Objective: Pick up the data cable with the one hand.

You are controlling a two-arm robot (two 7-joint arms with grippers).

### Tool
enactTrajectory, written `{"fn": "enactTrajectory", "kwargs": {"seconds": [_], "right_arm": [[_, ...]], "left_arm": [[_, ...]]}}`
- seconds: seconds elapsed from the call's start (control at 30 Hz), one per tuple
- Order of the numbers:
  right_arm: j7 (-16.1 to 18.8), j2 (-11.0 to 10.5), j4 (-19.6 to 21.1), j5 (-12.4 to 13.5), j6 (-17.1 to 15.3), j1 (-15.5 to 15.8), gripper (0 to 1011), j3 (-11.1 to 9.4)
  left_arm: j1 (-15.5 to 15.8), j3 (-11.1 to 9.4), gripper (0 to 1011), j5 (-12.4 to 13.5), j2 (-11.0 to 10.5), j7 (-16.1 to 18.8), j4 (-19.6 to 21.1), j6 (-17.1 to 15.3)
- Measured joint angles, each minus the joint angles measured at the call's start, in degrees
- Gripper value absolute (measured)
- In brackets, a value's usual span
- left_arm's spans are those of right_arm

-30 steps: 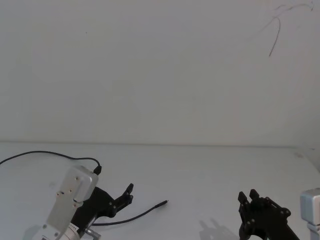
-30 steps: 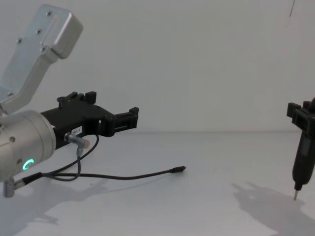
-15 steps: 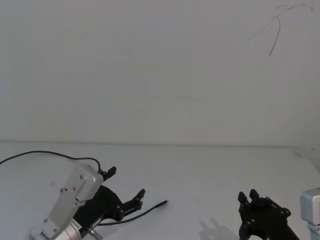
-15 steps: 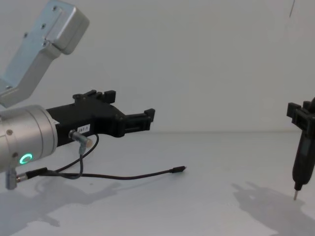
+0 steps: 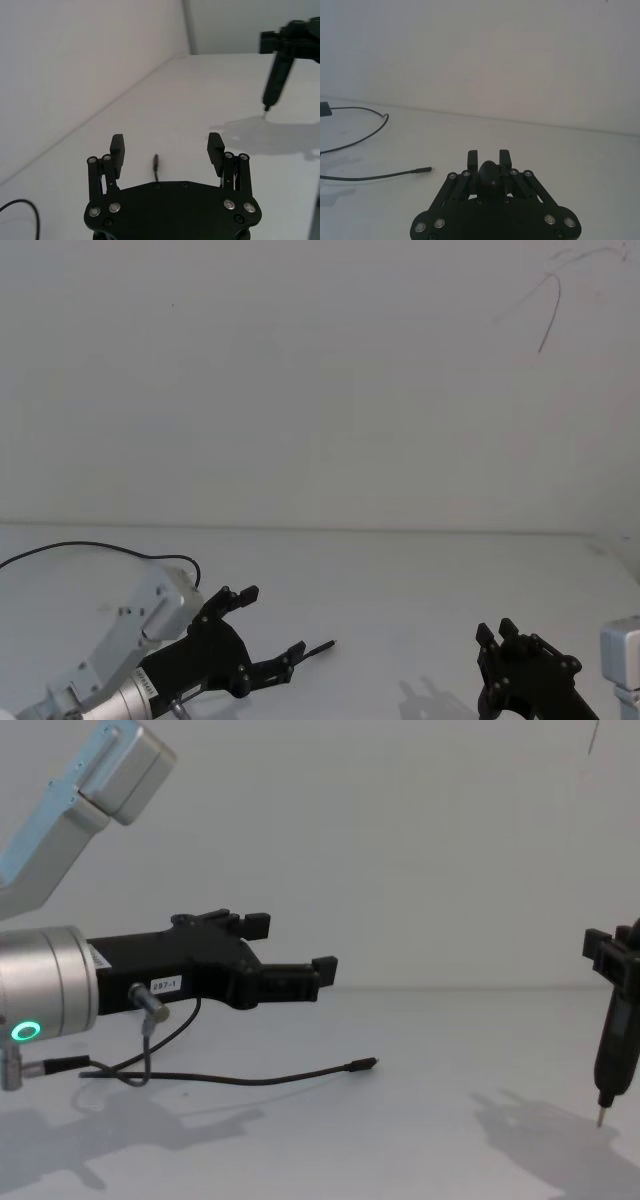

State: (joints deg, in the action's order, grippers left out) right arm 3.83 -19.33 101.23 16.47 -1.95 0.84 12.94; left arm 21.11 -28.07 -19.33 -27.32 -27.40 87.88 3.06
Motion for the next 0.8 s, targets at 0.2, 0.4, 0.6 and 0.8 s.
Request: {"fn": "enactTrajectory", "kwargs": {"seconds": [0.2,0.4,0.6,0.8], "right_arm": [[0.0,0.0,0.0,0.0,0.0,0.0,251,0.0],[0.0,0.0,0.0,0.0,0.0,0.0,251,0.0],[0.0,0.0,0.0,0.0,0.0,0.0,251,0.0],[0.0,0.0,0.0,0.0,0.0,0.0,251,0.0]], "left_arm": [[2.42,-0.62,1001,-2.55,-1.56,-7.65,-2.56,0.96],[4.28,-1.01,1000,-4.33,-2.74,-12.99,-4.76,1.93],[5.82,-1.25,1000,-5.36,-3.85,-16.28,-6.67,2.45],[7.12,-1.6,1000,-5.65,-4.45,-17.99,-8.38,2.83]]}}
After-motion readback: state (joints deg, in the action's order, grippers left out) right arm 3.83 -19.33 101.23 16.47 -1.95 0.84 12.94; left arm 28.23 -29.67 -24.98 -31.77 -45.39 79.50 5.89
